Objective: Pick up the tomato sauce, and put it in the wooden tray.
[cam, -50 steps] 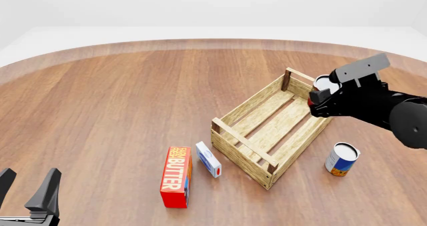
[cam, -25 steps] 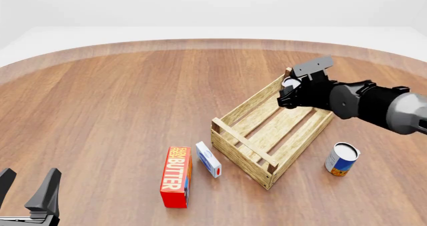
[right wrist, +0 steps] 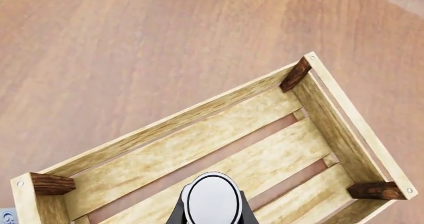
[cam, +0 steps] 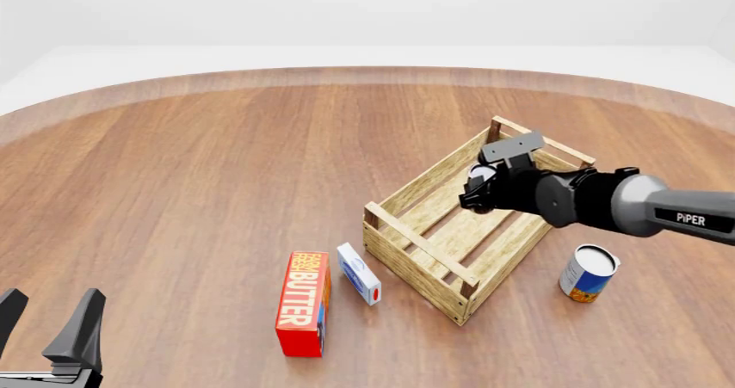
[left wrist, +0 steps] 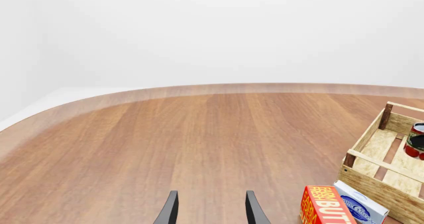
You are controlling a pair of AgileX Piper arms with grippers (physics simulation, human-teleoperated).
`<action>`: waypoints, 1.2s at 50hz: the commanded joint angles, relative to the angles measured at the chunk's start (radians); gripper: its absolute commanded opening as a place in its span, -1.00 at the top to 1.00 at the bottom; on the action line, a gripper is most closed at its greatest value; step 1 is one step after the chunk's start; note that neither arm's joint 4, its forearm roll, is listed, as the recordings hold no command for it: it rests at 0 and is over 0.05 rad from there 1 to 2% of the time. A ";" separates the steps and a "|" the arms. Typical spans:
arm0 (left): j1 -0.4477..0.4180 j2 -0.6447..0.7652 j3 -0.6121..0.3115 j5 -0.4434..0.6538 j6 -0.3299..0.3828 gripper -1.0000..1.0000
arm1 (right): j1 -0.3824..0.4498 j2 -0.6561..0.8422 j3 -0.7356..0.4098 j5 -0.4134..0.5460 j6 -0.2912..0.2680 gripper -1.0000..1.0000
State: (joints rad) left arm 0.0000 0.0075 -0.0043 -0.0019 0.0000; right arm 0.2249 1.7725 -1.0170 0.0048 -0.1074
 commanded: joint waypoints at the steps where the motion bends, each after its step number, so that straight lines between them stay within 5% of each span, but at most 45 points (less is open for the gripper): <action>1: 0.000 0.000 0.000 0.000 0.000 -1.00 | 0.006 0.043 0.025 -0.048 0.032 1.00; 23: 0.000 0.000 0.000 0.000 0.000 -1.00 | -0.014 0.007 0.048 -0.061 0.010 1.00; 24: 0.000 0.000 0.000 0.000 0.000 -1.00 | -0.016 -0.017 0.055 -0.068 -0.002 -1.00; 44: 0.000 0.000 0.000 0.000 0.000 -1.00 | -0.031 -0.443 -0.021 0.210 -0.031 -1.00; 60: 0.000 0.000 0.000 0.000 0.000 -1.00 | -0.050 -0.642 -0.044 0.316 -0.078 -1.00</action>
State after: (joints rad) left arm 0.0000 0.0075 -0.0043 -0.0019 0.0000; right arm 0.1867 1.2471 -1.0449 0.2573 -0.1625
